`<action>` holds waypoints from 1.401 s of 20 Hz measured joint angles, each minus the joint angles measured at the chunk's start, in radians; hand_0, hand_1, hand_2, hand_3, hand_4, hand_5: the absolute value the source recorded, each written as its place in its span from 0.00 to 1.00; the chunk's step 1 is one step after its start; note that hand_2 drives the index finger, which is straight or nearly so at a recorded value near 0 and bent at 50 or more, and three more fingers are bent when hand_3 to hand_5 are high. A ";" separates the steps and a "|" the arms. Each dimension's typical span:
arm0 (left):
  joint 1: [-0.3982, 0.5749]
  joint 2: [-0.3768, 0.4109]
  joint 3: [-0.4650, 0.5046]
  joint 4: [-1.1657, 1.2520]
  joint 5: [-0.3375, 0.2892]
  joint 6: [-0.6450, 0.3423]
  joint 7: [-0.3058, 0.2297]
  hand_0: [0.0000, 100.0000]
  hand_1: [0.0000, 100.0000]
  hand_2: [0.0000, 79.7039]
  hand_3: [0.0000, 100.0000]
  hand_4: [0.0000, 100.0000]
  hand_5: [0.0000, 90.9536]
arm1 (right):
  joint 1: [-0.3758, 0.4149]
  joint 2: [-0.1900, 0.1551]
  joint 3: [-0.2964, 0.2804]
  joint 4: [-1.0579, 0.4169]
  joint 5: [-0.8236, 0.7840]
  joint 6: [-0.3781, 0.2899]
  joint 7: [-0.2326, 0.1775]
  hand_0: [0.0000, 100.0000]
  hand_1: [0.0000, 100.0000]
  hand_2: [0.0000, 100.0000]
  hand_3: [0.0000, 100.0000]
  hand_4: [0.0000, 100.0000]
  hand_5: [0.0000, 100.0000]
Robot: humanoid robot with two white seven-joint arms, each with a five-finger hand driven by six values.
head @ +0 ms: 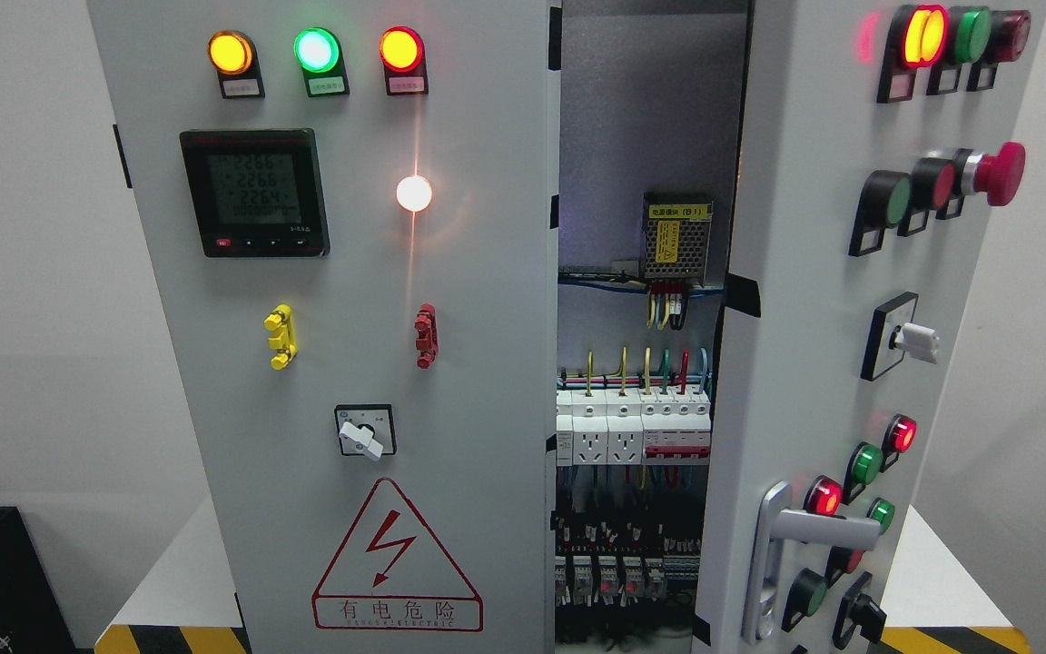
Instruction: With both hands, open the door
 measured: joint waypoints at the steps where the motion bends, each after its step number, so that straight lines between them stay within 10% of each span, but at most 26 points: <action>1: 0.000 0.000 0.000 0.000 0.000 0.000 0.000 0.00 0.00 0.00 0.00 0.00 0.00 | 0.000 0.000 0.000 0.000 0.000 0.000 0.000 0.19 0.00 0.00 0.00 0.00 0.00; 28: 0.212 0.137 -0.007 -0.503 0.003 -0.005 -0.001 0.00 0.00 0.00 0.00 0.00 0.00 | 0.000 0.000 0.000 0.000 0.000 0.000 0.000 0.19 0.00 0.00 0.00 0.00 0.00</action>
